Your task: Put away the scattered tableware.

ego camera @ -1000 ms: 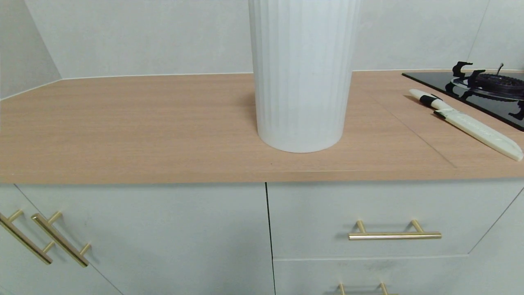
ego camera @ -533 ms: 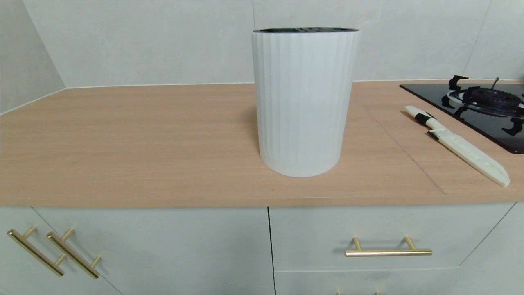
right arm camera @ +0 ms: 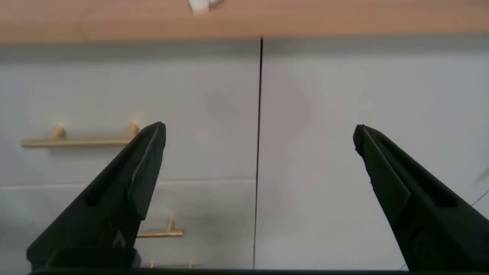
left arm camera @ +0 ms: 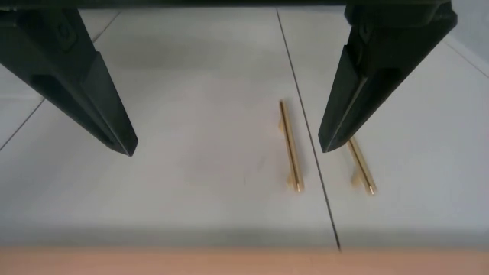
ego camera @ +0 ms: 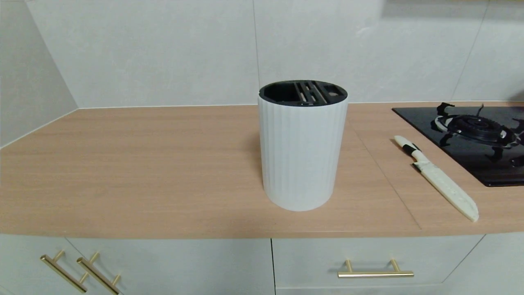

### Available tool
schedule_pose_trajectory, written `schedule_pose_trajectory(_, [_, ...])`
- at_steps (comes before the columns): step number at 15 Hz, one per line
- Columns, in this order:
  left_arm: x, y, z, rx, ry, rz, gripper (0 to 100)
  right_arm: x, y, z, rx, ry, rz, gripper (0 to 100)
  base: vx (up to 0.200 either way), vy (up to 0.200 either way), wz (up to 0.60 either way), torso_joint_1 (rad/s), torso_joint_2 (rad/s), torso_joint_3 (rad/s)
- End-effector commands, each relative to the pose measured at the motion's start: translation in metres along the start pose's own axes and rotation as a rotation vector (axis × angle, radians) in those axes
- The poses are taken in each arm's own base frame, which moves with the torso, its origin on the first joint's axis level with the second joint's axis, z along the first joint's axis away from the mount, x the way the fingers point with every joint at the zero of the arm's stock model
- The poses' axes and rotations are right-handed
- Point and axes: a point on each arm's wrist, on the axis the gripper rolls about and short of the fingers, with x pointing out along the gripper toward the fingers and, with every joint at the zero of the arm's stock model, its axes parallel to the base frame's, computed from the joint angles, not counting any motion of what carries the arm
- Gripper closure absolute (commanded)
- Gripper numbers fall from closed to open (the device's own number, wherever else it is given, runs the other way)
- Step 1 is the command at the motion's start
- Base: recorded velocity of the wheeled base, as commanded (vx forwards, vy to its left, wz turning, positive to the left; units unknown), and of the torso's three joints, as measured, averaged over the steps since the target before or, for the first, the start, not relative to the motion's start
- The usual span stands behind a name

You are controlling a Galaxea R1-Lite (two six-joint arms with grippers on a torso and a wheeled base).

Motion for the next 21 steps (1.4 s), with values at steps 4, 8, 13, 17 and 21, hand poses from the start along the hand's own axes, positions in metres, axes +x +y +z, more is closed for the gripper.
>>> schedule_pose_trajectory(4, [0.0, 0.0, 0.0001, 0.0, -0.001, 0.0, 0, 0.0001, 0.0, 0.0, 0.0, 0.001, 0.0, 0, 0.0, 0.0, 0.0, 0.204, -0.49, -0.29])
schedule_pose_trajectory(8, [0.0, 0.0, 0.0001, 0.0, -0.001, 0.0, 0, 0.0001, 0.0, 0.0, 0.0, 0.001, 0.0, 0, 0.0, 0.0, 0.0, 0.216, -0.5, -0.284])
schedule_pose_trajectory(13, [0.0, 0.0, 0.0001, 0.0, -0.001, 0.0, 0, 0.0001, 0.0, 0.0, 0.0, 0.001, 0.0, 0, 0.0, 0.0, 0.0, 0.242, -0.53, -0.296])
schedule_pose_trajectory(17, [0.0, 0.0, 0.0001, 0.0, -0.001, 0.0, 0, 0.0001, 0.0, 0.0, 0.0, 0.001, 0.0, 0, 0.0, 0.0, 0.0, 0.263, -0.57, -0.306])
schedule_pose_trajectory(21, [0.0, 0.0, 0.0001, 0.0, -0.001, 0.0, 0, 0.0001, 0.0, 0.0, 0.001, 0.001, 0.0, 0, 0.0, 0.0, 0.0, 0.266, -0.56, -0.303])
